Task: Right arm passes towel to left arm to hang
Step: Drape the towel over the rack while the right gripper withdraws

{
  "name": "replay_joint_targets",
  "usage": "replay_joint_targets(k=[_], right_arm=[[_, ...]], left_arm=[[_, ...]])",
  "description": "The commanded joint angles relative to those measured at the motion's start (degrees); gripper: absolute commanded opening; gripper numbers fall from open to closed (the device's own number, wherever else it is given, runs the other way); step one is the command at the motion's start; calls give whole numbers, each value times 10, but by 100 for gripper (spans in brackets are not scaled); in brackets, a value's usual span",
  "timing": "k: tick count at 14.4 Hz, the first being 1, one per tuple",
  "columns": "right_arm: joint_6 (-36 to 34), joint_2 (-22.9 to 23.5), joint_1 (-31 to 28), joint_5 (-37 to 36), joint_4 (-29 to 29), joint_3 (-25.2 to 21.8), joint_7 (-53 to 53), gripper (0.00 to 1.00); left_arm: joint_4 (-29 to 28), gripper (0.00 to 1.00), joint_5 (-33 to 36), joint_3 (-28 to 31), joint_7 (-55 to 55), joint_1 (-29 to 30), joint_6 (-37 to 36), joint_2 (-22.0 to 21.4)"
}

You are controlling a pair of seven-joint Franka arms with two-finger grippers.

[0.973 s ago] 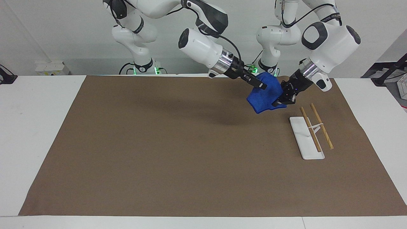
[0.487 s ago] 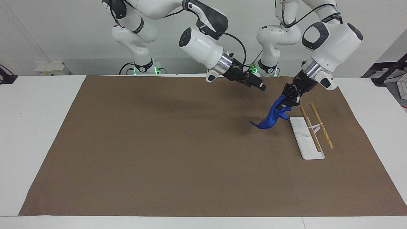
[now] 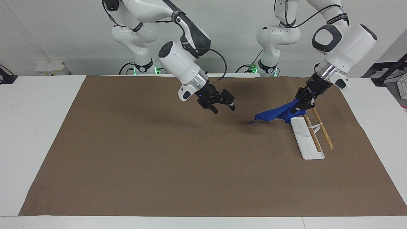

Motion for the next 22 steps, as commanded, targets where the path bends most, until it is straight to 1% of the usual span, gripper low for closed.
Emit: replay_joint_targets(k=[1, 2, 4, 5, 7, 9, 10, 11, 13, 14, 15, 17, 18, 22], right_arm=[[-117, -52, -3, -9, -30, -83, -127, 100], [-158, -63, -2, -42, -29, -117, -137, 100], [-230, -87, -3, -157, -25, -162, -136, 100], [-262, -95, -3, -202, -20, -184, -135, 100], [-308, -108, -3, -255, -13, -226, -135, 100], [-334, -119, -3, -305, -13, -268, -138, 100], [-347, -123, -3, -313, -11, -288, -140, 100], [-372, -127, -3, -314, 8, -303, -149, 100], [-452, -124, -4, -317, 84, -317, -149, 100], [-471, -122, -5, -321, 110, -325, -150, 100], [-477, -123, -5, -325, 123, -325, -152, 100], [-490, -123, -5, -331, 132, -323, -152, 100], [-498, -123, -6, -331, 130, -323, -152, 100], [-503, -124, -6, -330, 127, -322, -152, 100]], left_arm=[[-33, 1, 7, -3, -78, 3, 59, -10], [-49, 1, 7, -3, -109, 3, 85, -14], [-80, 1, 7, -3, -127, 3, 133, -24], [-90, 1, 7, -3, -130, 11, 149, -24], [-103, 1, 7, -4, -131, 29, 180, -23], [-103, 1, 6, -4, -128, 50, 186, -22], [-102, 1, 6, -4, -124, 59, 186, -21], [-101, 1, 7, -4, -117, 72, 193, -19], [-96, 0, 7, -4, -57, 78, 213, -15], [-91, 0, 7, -4, -26, 81, 214, -9], [-87, 0, 7, -4, -1, 88, 215, -8], [-77, 0, 6, -4, 47, 94, 219, -4], [-68, 0, 6, -3, 63, 97, 222, 6], [-43, 0, 6, -1, 135, 108, 222, 19]])
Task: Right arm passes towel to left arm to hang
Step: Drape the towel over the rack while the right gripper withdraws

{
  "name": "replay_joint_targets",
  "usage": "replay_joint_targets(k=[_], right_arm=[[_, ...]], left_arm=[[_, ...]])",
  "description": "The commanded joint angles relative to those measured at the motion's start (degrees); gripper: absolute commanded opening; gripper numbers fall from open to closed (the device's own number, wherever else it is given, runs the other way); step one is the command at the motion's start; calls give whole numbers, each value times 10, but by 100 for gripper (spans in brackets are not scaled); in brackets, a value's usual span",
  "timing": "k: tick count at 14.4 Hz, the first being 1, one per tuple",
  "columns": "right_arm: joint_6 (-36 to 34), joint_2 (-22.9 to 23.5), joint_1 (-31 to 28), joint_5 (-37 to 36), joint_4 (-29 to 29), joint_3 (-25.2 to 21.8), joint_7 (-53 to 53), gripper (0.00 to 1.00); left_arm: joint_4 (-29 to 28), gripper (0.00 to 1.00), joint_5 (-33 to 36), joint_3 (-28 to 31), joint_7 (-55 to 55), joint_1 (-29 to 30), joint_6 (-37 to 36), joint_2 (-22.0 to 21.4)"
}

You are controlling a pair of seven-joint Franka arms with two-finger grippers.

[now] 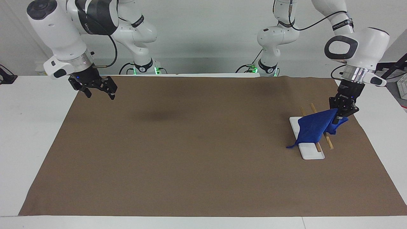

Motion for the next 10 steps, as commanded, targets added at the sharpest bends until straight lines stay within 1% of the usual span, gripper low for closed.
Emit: replay_joint_targets(k=[1, 2, 5, 10], right_arm=[[-16, 1, -2, -11, 1, 3, -8, 100], [-16, 1, -2, -11, 3, 4, -7, 100], [-15, 1, -2, -7, 6, 1, -4, 100], [-14, -6, -1, -6, 8, -2, -4, 100]], left_arm=[[28, 0, 6, -1, 56, 14, 6, 19], [35, 0, 6, -1, 77, 24, 4, 23], [29, 0, 6, -1, 116, 44, -4, 20], [10, 1, 7, -1, 122, 47, 1, 22]])
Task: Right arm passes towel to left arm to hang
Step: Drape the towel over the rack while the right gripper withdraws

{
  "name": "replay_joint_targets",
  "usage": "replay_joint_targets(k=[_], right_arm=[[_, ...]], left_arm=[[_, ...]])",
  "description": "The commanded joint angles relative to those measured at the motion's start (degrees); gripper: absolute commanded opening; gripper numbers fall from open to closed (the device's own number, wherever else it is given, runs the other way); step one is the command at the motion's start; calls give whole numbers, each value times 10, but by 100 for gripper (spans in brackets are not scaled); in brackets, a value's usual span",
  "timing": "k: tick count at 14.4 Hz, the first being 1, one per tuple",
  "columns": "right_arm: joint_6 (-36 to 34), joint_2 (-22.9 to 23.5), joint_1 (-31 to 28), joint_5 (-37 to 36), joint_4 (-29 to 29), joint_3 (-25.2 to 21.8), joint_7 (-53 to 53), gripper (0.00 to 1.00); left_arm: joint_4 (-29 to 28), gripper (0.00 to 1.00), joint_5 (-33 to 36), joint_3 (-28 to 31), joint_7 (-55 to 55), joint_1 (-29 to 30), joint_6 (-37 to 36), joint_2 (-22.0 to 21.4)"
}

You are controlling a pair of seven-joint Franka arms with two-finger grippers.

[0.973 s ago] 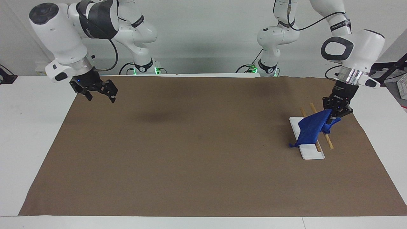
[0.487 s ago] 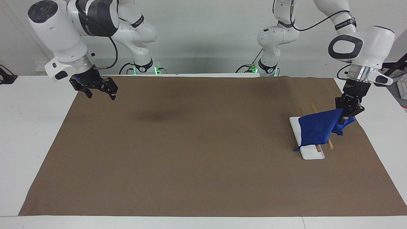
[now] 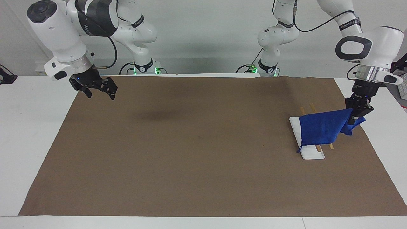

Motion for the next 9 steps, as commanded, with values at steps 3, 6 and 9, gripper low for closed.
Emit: replay_joint_targets(k=[3, 6, 9], right_arm=[[-7, -15, 0, -4, -2, 4, -5, 100], [-10, -17, 0, -3, -4, 4, -5, 100], [-9, -17, -2, -4, -4, 4, -5, 100]], left_arm=[[-30, 2, 7, -3, 30, 19, 3, -1], [-50, 3, 7, -2, 62, 28, -1, -8], [-51, 18, 7, -2, 69, 35, -3, -7]])
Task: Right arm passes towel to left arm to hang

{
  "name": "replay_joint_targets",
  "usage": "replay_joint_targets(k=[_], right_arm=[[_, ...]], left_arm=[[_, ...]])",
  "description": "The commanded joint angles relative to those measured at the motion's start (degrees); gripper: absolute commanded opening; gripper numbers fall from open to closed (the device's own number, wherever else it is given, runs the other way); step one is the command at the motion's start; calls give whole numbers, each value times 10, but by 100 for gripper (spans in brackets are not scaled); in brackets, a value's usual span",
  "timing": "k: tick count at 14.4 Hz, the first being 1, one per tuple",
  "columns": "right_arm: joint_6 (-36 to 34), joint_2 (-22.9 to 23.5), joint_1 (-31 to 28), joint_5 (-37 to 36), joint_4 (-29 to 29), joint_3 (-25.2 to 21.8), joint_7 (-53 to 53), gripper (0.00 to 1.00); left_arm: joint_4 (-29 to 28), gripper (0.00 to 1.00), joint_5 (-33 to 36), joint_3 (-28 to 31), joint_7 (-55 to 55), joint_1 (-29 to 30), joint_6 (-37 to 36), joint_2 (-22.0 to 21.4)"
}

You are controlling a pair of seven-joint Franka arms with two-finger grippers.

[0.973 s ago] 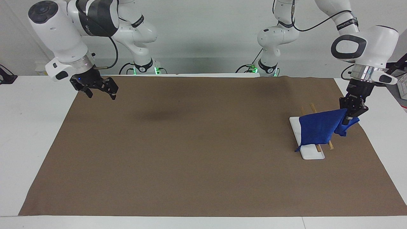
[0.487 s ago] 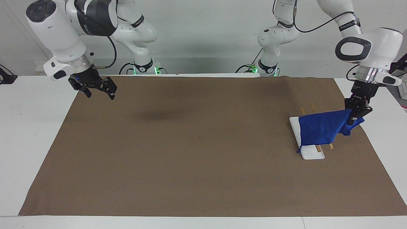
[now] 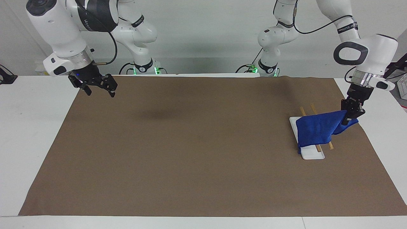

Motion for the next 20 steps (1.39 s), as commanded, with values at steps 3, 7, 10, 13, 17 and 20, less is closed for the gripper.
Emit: replay_joint_targets(k=[3, 7, 10, 13, 17, 20], right_arm=[[-6, -7, -5, -3, -5, 2, -5, 100], [-6, -7, -4, -4, -5, 2, -5, 100], [-6, -7, -5, -3, -5, 2, -5, 100], [-6, -7, -5, -3, -5, 2, -5, 100], [-6, -7, -4, -4, -5, 2, -5, 100], [-6, -7, -5, -4, -5, 2, -5, 100]], left_arm=[[-4, 100, 7, -2, 10, 22, -4, -7], [48, 100, 29, -2, 10, 27, -25, 12], [127, 100, 108, -2, 8, 37, -98, 42], [217, 100, 170, -2, 10, 38, -192, 67], [294, 100, 273, -8, 13, 4, -303, 75], [331, 100, 283, -10, 77, -46, -424, 68]])
